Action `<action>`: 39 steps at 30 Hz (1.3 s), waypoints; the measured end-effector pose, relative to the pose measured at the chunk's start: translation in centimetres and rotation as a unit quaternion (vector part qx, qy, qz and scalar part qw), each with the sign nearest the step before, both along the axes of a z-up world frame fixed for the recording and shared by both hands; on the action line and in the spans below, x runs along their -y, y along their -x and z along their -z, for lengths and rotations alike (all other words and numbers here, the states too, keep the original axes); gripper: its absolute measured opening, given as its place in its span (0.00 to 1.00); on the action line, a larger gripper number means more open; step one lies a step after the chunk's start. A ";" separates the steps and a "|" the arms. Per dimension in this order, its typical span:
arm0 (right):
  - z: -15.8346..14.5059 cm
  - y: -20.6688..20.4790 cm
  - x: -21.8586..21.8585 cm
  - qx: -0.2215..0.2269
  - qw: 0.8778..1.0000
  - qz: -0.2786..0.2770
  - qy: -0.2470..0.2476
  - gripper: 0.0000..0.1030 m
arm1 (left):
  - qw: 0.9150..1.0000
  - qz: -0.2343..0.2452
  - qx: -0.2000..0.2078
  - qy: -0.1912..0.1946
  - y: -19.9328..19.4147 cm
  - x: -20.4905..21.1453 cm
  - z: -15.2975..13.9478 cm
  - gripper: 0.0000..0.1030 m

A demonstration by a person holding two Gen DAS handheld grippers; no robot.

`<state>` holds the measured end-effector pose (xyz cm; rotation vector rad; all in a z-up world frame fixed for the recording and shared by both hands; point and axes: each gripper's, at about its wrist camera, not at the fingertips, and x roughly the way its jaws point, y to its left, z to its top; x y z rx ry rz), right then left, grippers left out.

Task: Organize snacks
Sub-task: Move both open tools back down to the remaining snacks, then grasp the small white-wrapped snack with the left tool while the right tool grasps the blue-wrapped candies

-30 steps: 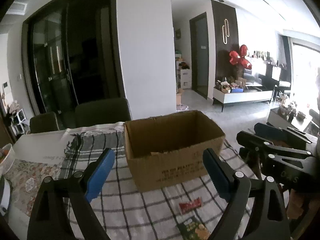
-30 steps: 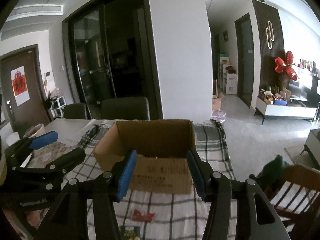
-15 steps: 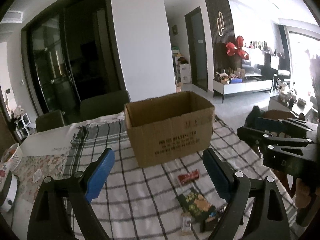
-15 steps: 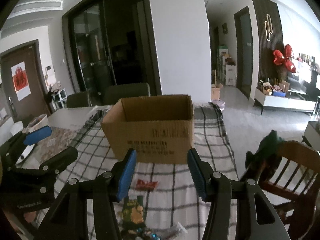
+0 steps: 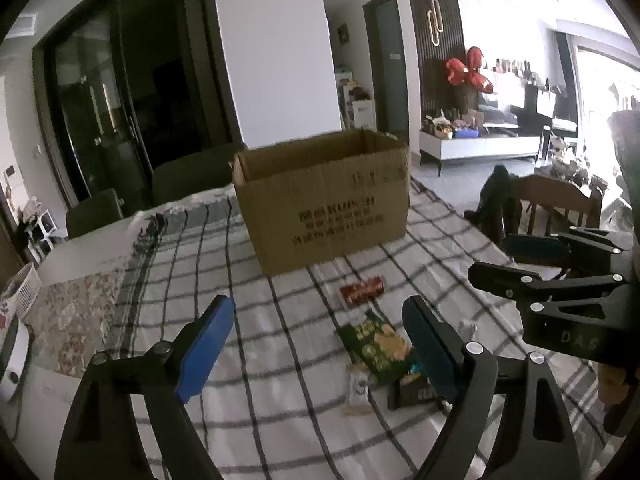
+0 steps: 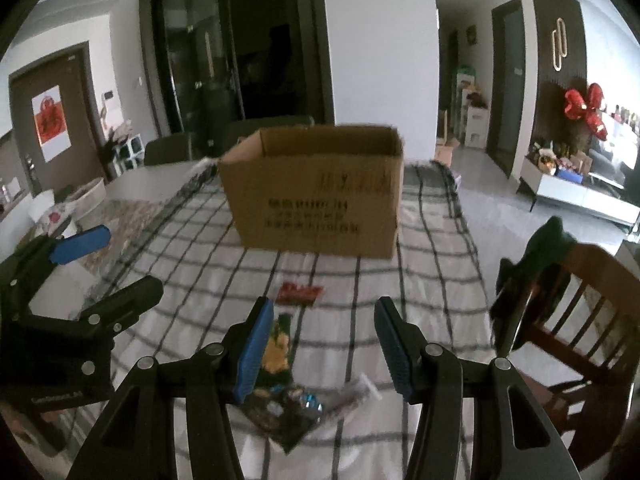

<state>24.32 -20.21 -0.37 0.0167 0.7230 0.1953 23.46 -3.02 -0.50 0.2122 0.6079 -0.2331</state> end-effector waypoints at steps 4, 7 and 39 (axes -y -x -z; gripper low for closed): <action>1.3 0.5 -0.1 -0.019 1.000 -0.007 0.002 0.52 | 1.000 0.004 -0.005 -0.005 0.7 0.2 1.1 0.83; 2.4 0.9 -0.3 -0.033 0.999 -0.016 0.003 0.52 | 1.000 0.011 -0.009 -0.010 1.0 0.5 1.9 0.81; 9.7 -1.4 -1.1 -0.134 0.988 -0.069 -0.037 0.31 | 0.987 0.026 -0.155 0.024 -2.7 1.2 10.7 0.32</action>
